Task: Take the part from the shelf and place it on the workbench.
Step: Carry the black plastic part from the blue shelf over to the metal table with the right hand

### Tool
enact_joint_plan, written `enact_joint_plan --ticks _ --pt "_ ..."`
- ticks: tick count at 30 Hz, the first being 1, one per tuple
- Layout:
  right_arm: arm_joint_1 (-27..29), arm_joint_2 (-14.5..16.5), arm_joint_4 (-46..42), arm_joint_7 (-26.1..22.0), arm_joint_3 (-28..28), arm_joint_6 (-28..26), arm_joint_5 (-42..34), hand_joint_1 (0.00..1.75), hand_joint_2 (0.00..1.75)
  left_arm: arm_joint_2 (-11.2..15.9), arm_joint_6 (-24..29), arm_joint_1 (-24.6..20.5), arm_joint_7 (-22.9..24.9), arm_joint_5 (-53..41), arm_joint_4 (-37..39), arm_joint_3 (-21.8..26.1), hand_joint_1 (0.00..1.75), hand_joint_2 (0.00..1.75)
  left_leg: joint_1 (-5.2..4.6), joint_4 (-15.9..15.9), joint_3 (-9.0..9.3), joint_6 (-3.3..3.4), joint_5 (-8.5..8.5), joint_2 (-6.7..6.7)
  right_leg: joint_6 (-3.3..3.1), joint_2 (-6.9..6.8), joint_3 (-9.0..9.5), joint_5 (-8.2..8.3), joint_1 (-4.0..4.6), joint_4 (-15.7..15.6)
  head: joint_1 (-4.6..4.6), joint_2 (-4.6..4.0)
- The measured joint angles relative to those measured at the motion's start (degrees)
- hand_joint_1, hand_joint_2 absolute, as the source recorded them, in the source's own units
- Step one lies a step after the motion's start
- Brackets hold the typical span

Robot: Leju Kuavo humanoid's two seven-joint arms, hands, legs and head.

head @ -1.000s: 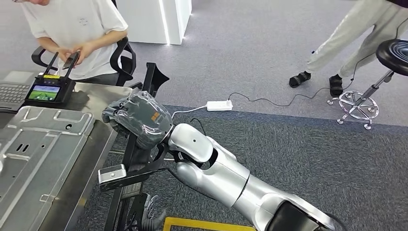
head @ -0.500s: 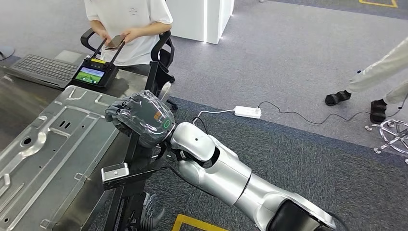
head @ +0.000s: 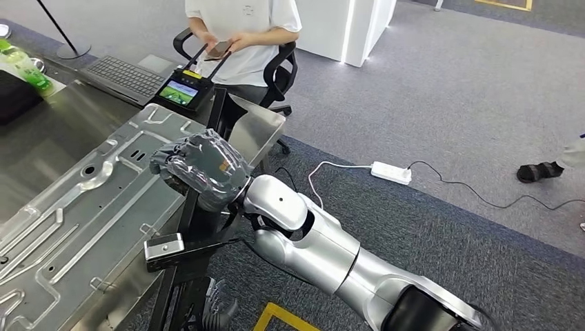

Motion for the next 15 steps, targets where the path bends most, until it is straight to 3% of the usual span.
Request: enact_joint_plan --ticks 1,4,6,8,10,11,12,13,15 --pt "-0.06 0.01 0.0 -0.01 0.01 0.01 -0.02 1.71 1.75 -0.02 0.01 -0.05 -0.01 0.0 0.0 0.0 0.0 1.75 -0.22 -1.39 0.71 0.38 0.21 0.48 0.29 -0.43 0.18 -0.18 0.17 0.01 0.03 0.0" --pt "-0.2 0.15 -0.02 -0.04 0.02 0.01 -0.04 1.71 1.75 -0.02 0.01 -0.02 0.01 0.07 0.0 0.0 0.0 1.75 -0.44 -1.83 0.99 1.67 0.02 -1.14 1.26 -1.48 0.82 -0.75 0.14 0.02 0.11 0.0" --pt "-0.36 0.29 -0.07 -0.07 0.02 0.0 -0.05 1.71 1.75 -0.02 0.01 -0.11 0.01 0.1 0.0 0.02 0.0 1.75 -0.27 -2.24 1.55 2.47 0.06 -2.34 1.76 0.28 0.1 -2.56 -0.24 2.6 0.12 0.0" --pt "-0.42 0.23 -0.07 -0.12 0.02 -0.01 -0.08 1.71 1.75 -0.03 0.01 -0.31 -0.01 0.09 0.0 0.04 0.0 1.75 -0.27 -2.38 1.81 3.03 0.02 -3.57 1.86 3.19 -3.32 -5.97 -0.42 9.6 0.14 0.0" --pt "-0.17 0.05 0.03 -0.13 0.02 -0.05 -0.09 1.71 1.75 -0.02 0.03 -0.33 0.01 0.04 0.0 0.06 0.0 1.75 -0.5 -2.3 1.86 3.31 -0.08 -5.09 1.76 4.34 -7.35 -7.92 -0.39 16.2 0.15 0.0" --pt "-0.04 0.01 0.08 -0.14 0.02 -0.09 -0.09 1.71 1.75 -0.02 0.08 -0.28 0.09 -0.07 0.0 0.07 0.0 1.75 -0.62 -2.22 1.89 3.37 -0.13 -5.89 1.61 4.49 -8.25 -7.33 -0.37 16.96 0.15 0.0" --pt "0.04 -0.02 0.11 -0.18 0.02 -0.15 -0.09 1.71 1.75 -0.02 0.32 -0.23 0.5 -0.52 0.0 0.07 0.0 1.75 -0.72 -2.1 1.94 3.39 -0.19 -6.78 1.35 4.71 -8.07 -5.54 -0.34 15.48 0.15 0.0" --pt "0.05 -0.01 0.13 -0.3 0.02 -0.22 -0.1 1.71 1.75 0.0 0.93 -0.21 1.56 -1.69 0.0 -0.07 0.0 1.75 -0.77 -1.96 1.99 3.36 -0.28 -7.63 1.01 5.29 -6.84 -2.98 -0.26 11.98 0.14 0.0" --pt "-0.03 0.0 0.12 -0.71 0.02 -0.37 -0.25 1.71 1.75 0.26 2.99 -0.13 6.12 -6.96 0.01 -1.34 0.0 1.75 -0.81 -1.65 1.91 3.13 -0.5 -9.18 0.31 7.75 -3.74 0.87 -0.21 4.29 0.14 0.0"
